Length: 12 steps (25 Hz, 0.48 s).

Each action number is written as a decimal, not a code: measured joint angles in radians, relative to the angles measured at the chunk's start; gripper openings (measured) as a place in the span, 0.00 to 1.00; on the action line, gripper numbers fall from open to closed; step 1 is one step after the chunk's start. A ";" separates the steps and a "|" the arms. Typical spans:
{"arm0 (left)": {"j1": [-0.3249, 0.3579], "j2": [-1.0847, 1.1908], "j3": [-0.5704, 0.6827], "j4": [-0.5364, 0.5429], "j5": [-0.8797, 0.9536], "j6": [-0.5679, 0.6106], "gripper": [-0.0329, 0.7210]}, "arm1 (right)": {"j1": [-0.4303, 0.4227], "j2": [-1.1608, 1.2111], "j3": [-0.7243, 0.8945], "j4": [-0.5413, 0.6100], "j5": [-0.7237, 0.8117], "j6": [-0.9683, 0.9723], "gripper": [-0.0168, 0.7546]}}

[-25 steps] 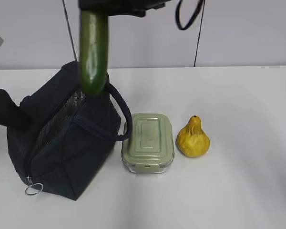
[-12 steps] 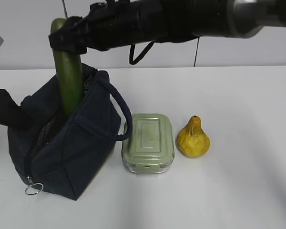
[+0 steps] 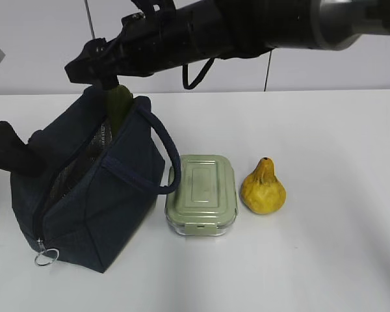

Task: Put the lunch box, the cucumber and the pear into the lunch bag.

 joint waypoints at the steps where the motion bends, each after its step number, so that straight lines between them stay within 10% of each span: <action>1: 0.000 0.000 0.000 0.000 0.000 0.000 0.04 | -0.004 -0.014 0.000 -0.034 0.001 0.022 0.84; 12: 0.000 0.000 0.000 0.002 0.000 -0.002 0.04 | -0.218 -0.115 -0.002 -0.940 0.321 0.995 0.75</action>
